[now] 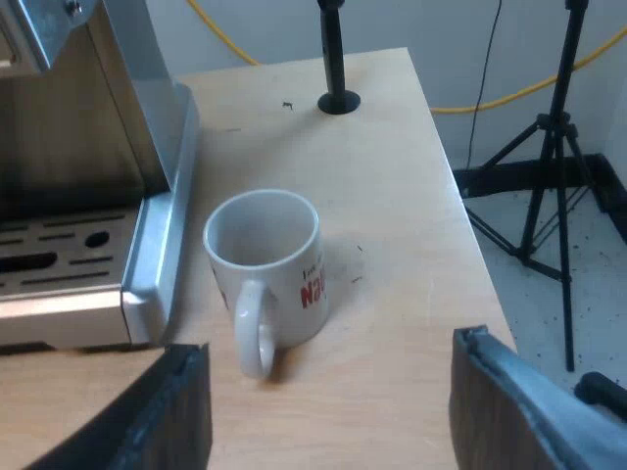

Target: Remove mug from coffee machine

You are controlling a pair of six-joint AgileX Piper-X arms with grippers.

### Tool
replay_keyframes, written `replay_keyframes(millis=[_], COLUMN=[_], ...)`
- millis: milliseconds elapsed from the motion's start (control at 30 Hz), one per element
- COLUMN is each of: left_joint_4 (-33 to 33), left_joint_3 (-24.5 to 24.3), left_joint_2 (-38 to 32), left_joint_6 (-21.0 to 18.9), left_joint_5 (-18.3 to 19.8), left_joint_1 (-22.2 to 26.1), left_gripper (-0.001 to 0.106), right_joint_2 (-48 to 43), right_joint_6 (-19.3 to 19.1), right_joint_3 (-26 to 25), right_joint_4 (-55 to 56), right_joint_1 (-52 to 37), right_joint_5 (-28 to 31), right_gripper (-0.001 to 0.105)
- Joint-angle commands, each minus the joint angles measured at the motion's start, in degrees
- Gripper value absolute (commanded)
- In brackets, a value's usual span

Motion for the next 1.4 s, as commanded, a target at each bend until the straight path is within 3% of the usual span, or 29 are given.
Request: replay_keyframes(millis=[33, 367, 700, 1400], left_joint_4=[-1.3, -9.4, -14.8, -15.5], left_joint_3=[0.5, 10.0, 17.6, 18.1], left_joint_2=[-2.2, -2.2, -2.1, -2.1], left_joint_6=[-0.3, -0.3, -0.2, 0.9], left_joint_5=[-0.5, -0.5, -0.5, -0.5], left_joint_1=[0.1, 0.1, 0.1, 0.1], left_gripper=[0.079, 0.079, 0.079, 0.079], right_joint_2=[-2.7, -2.7, -2.6, -2.6], right_joint_6=[-1.3, -1.2, -0.9, 0.4], right_joint_3=[0.6, 10.1, 14.4, 16.3], right_joint_4=[0.1, -0.8, -2.2, -2.5], right_joint_1=[0.0, 0.0, 0.0, 0.0], right_joint_5=[-0.4, -0.4, -0.4, -0.3], right_gripper=[0.055, 0.055, 0.055, 0.055])
